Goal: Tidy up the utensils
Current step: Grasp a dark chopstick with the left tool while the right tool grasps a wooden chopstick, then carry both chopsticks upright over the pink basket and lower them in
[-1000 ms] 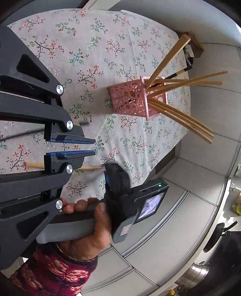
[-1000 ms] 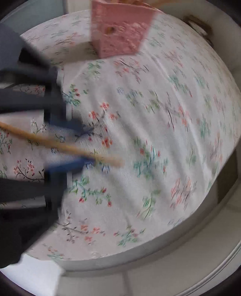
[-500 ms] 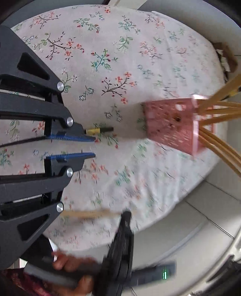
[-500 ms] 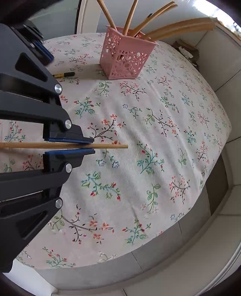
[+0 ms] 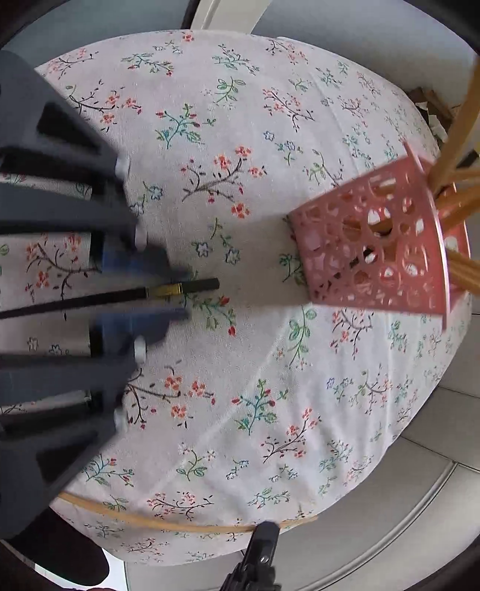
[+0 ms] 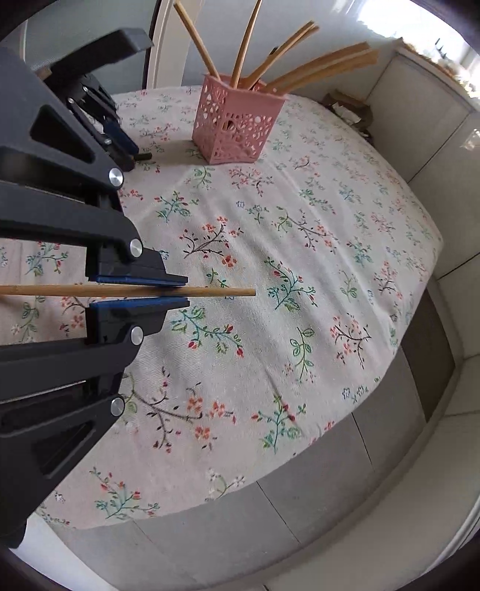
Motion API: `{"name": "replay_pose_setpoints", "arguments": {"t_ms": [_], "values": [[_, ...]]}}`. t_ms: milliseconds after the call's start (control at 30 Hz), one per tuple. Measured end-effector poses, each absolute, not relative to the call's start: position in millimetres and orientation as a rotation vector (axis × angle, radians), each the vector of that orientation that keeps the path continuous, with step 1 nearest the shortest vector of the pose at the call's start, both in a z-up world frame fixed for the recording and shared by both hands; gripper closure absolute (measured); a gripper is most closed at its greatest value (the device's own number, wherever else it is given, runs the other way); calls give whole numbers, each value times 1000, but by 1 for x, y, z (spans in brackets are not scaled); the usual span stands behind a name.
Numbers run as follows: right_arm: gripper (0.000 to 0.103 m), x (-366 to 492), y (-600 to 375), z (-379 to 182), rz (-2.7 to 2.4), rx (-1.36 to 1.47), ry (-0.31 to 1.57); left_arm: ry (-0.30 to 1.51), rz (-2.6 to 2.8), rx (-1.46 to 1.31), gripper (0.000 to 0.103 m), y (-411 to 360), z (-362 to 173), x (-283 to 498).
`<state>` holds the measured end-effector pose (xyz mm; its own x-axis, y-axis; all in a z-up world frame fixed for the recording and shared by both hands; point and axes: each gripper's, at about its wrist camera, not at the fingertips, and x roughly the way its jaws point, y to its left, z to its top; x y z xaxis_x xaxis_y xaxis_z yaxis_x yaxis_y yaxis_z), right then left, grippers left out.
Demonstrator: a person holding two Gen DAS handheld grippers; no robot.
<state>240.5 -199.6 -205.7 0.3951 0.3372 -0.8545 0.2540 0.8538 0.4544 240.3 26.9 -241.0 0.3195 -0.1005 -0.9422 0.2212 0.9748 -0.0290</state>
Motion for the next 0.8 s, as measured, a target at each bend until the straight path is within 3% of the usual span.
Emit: {"name": "replay_pose_setpoints", "arguments": {"t_ms": [233,500,800], "values": [[97,205,-204,-173,104,616,1045,1138,-281,5,97,48,-226,217],[97,162,-206,-120,149,566,846,766,-390,-153,97,69,-119,152],[97,143,-211,-88,172,542,752,542,-395,-190,97,61,-26,137]]}}
